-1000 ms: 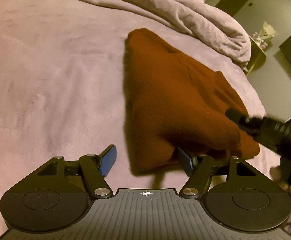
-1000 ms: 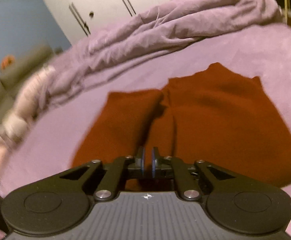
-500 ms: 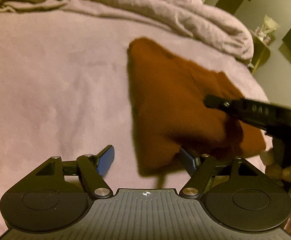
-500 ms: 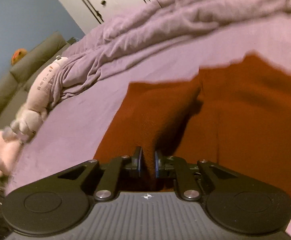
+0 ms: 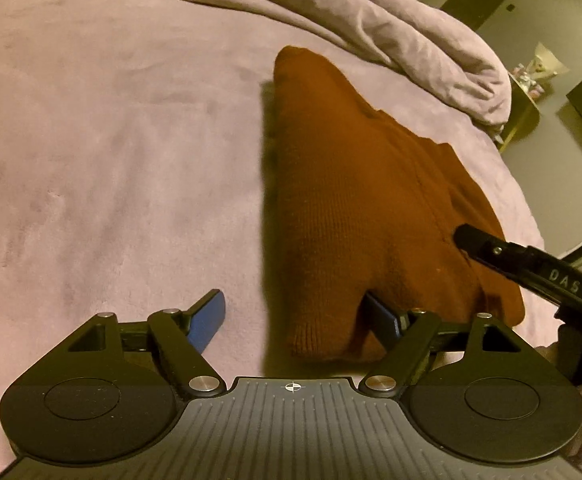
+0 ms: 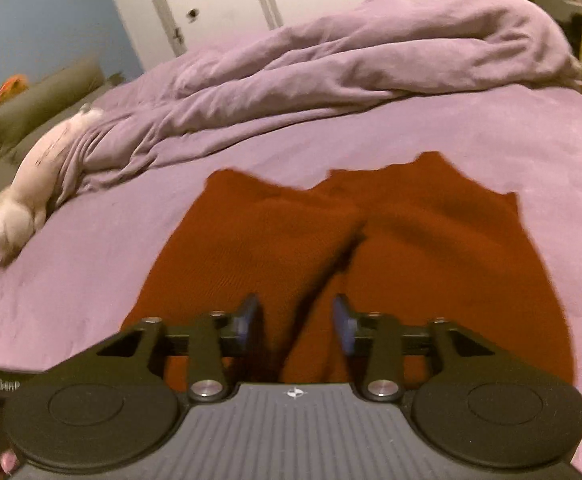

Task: Fold small clothes

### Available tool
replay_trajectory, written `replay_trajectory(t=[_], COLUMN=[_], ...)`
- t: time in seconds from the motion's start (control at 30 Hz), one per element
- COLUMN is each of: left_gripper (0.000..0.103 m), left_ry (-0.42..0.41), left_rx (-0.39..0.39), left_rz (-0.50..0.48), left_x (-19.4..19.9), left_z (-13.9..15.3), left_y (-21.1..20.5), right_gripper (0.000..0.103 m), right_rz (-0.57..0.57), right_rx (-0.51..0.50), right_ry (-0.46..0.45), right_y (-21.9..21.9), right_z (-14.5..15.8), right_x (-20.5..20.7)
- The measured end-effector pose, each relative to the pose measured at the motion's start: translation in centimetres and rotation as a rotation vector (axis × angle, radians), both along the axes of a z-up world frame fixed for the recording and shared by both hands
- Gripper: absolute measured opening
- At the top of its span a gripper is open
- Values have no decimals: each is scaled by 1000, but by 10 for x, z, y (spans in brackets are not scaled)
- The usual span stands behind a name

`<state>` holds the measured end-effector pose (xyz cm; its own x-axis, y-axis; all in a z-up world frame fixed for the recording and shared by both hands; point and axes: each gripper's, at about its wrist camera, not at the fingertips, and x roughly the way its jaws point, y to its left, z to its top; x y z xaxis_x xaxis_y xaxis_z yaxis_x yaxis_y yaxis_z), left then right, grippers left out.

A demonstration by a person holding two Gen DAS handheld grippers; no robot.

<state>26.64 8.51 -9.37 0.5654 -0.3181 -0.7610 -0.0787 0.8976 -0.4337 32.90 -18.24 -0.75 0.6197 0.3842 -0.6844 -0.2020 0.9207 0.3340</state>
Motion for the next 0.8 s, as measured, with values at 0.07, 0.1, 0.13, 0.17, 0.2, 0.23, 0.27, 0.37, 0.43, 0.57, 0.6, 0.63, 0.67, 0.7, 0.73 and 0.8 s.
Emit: replay_trajectory(t=[0.07,0.1,0.13,0.17,0.2,0.23,0.27,0.37,0.43,0.57,0.6,0.63,0.67,0.7,0.73,0.8], left_gripper=[83,83,84,84,84,85,85,85,83,83,83,83,83,83,83,83], left_ry=[1,1,0,-1,-1,-1,-2,-2,-8,-48,-49,-50,-47,-46,-48,-54], left_rx=[-1,5,12,17,20,24,28,47,74,160,176,181,181,176,172,185], left_rz=[6,5,1,1,1,1,0,3,10,5,3,-3,-7,-13,-18,-27], left_x=[0,0,0,0,0,0,0,-2,-8,-23,-25,-26,-28,-29,-29,-29], left_z=[0,0,0,0,1,1,1,3,9,17,17,18,18,19,20,23], left_y=[-1,-2,-3,-4,-5,-6,-7,-9,-10,-16,-17,-17,-17,-18,-19,-24], right_gripper=[45,45,45,45,45,45,45,46,32,15,15,14,13,13,12,10], right_rz=[-20,-30,-39,-41,-37,-29,-19,4,24,114,144,166,193,215,233,240], right_rx=[65,109,166,219,266,301,310,296,238,10,-92,-166,-244,-320,-407,-543], right_ry=[67,110,143,164,184,200,210,217,189,57,9,-30,-80,-141,-208,-313], right_y=[-15,-19,-25,-27,-27,-25,-23,-10,-1,25,36,43,50,57,62,67], right_z=[-8,-13,-19,-22,-25,-28,-31,-36,-29,-10,-5,0,5,11,17,25], right_x=[6,10,13,15,19,23,27,34,33,21,16,11,6,0,-6,-15])
